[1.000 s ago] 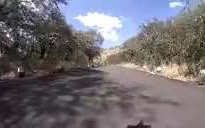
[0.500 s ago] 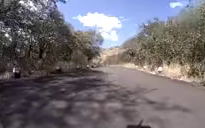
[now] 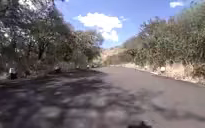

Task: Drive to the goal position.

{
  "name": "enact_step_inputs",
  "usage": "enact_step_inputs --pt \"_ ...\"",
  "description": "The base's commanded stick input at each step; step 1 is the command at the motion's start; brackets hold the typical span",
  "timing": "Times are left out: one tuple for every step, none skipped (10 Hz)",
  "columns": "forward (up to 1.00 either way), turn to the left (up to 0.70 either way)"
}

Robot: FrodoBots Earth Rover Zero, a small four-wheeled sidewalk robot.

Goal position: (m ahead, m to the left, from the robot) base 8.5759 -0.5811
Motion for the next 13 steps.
enact_step_inputs --pt "0.5 0.0" --pt "0.5 0.0" --pt "0.5 0.0" --pt "0.5 0.0" --pt "0.5 0.0" --pt "0.5 0.0" --pt "0.5 0.0" --pt "0.5 0.0" --pt "0.5 0.0" --pt "0.5 0.0" --pt "0.5 0.0" --pt "0.5 0.0" --pt "0.5 0.0"
